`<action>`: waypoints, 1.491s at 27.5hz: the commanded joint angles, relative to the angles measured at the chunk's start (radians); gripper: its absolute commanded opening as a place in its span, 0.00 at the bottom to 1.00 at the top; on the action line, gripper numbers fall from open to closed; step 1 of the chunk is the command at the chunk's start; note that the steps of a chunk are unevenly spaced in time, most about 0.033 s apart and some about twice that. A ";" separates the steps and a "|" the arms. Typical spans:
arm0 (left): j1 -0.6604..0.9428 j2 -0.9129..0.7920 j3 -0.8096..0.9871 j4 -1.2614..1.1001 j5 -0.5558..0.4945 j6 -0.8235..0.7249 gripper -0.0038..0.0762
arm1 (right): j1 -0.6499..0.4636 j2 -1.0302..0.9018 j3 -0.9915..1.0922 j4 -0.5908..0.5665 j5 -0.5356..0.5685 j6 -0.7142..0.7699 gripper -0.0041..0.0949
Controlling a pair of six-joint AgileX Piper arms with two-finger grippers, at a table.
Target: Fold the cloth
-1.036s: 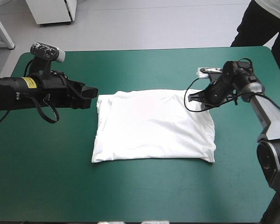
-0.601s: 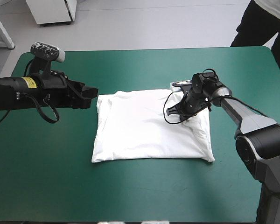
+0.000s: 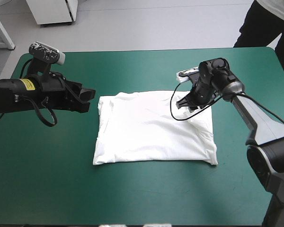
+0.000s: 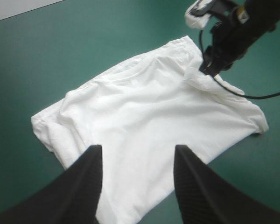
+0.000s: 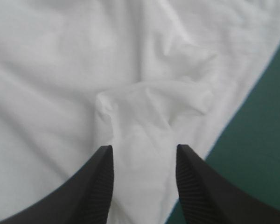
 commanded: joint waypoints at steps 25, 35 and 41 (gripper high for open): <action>-0.102 0.106 0.680 0.248 -0.245 -0.239 0.64 | -0.020 -0.918 0.486 -0.211 0.031 0.154 0.47; -0.103 0.258 0.726 0.256 -0.374 -0.286 0.64 | -0.020 -0.916 0.546 -0.193 0.031 0.160 0.47; -0.166 0.345 0.726 0.254 -0.396 -0.306 0.62 | -0.020 -0.916 0.645 -0.188 0.013 0.160 0.48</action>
